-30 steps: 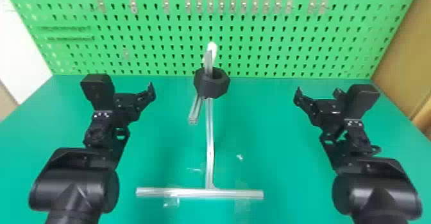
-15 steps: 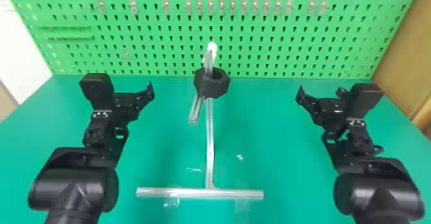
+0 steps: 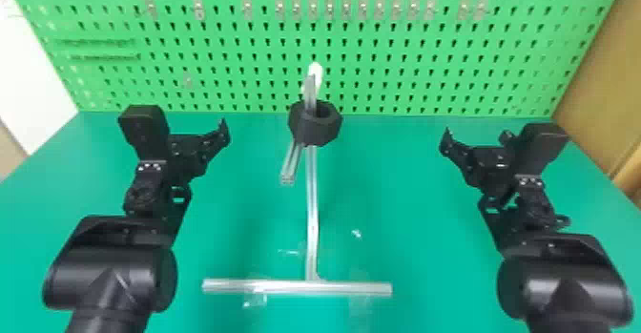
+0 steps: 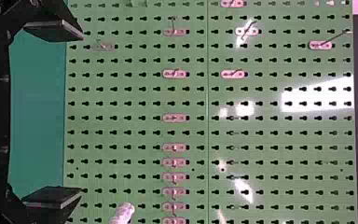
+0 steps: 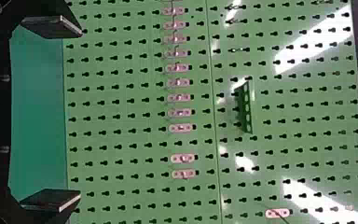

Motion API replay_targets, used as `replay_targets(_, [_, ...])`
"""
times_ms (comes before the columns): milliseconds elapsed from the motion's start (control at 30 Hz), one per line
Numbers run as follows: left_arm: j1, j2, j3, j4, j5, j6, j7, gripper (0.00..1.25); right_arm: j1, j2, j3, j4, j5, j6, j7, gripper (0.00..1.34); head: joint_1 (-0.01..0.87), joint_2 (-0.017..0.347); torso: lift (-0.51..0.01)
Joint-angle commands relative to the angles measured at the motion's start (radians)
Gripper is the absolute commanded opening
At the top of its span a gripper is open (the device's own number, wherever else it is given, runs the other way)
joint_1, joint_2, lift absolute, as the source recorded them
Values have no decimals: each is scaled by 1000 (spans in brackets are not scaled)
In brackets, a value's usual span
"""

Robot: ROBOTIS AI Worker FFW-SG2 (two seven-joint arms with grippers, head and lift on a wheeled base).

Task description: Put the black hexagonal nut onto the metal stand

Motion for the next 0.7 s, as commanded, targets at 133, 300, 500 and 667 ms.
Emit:
replay_targets(133, [0,-1,1,0,-5,0,0,1134,2,2,-2,-9,3,24,-1,1244,693,81,-1])
replay_targets(300, [0,-1,1,1,-5,0,0,1134,5,0,0,-25,4,45,-5,1247,693,81,-1])
replay_targets(500, [1,-3,-2,3,-2,-2,0,1134,9,3,1,-28,1,45,-6,1247,693,81,-1])
replay_targets(667, [1,-4,-2,5,0,-6,0,1134,11,2,7,-31,0,45,-6,1249,693,81,-1])
